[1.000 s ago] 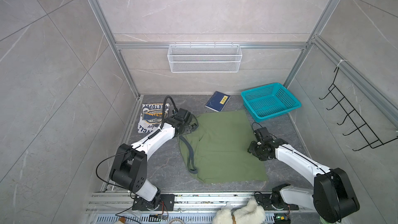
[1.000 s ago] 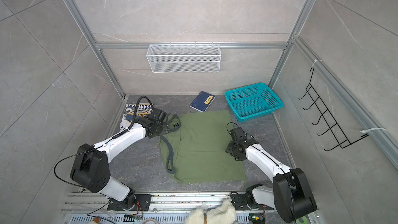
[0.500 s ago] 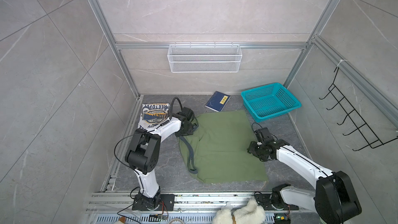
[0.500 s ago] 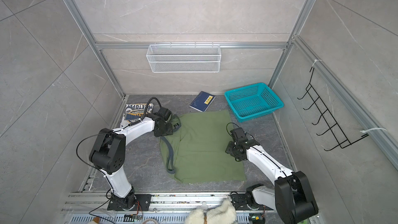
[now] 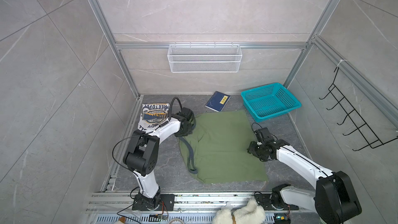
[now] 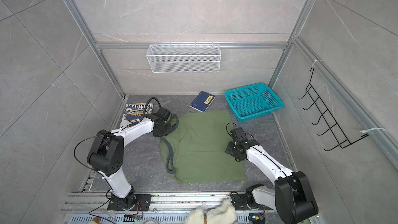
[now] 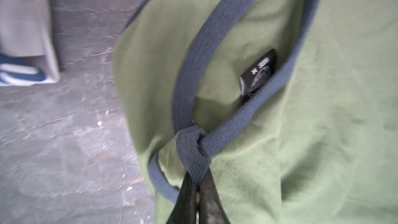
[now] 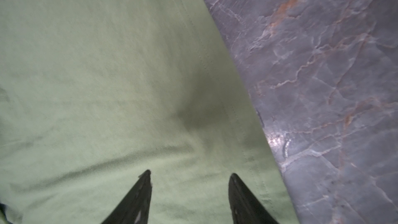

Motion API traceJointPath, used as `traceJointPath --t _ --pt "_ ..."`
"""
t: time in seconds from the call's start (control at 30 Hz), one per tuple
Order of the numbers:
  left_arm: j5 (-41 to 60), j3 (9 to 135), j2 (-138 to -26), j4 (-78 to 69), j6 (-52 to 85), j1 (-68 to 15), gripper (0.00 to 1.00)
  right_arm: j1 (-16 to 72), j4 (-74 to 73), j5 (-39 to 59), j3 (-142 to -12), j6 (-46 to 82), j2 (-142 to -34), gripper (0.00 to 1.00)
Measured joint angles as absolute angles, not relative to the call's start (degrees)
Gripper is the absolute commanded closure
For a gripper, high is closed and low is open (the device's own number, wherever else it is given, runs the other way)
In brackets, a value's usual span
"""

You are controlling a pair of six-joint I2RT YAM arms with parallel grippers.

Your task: Fold and stack the tank tops

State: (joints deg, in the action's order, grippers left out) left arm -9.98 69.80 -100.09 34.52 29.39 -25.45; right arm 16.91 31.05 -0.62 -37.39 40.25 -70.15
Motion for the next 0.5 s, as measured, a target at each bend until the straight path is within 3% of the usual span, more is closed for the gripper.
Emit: traceJointPath --t 0.4,0.5 --pt "-30.0 67.51 -69.49 50.19 34.72 -22.17 1.0 16.91 31.05 -0.8 -37.76 39.35 -70.17 0.4" --pt "-31.59 64.84 -64.82 53.89 37.93 -16.64 0.87 16.91 31.05 -0.78 -38.41 39.18 -70.5 0.4"
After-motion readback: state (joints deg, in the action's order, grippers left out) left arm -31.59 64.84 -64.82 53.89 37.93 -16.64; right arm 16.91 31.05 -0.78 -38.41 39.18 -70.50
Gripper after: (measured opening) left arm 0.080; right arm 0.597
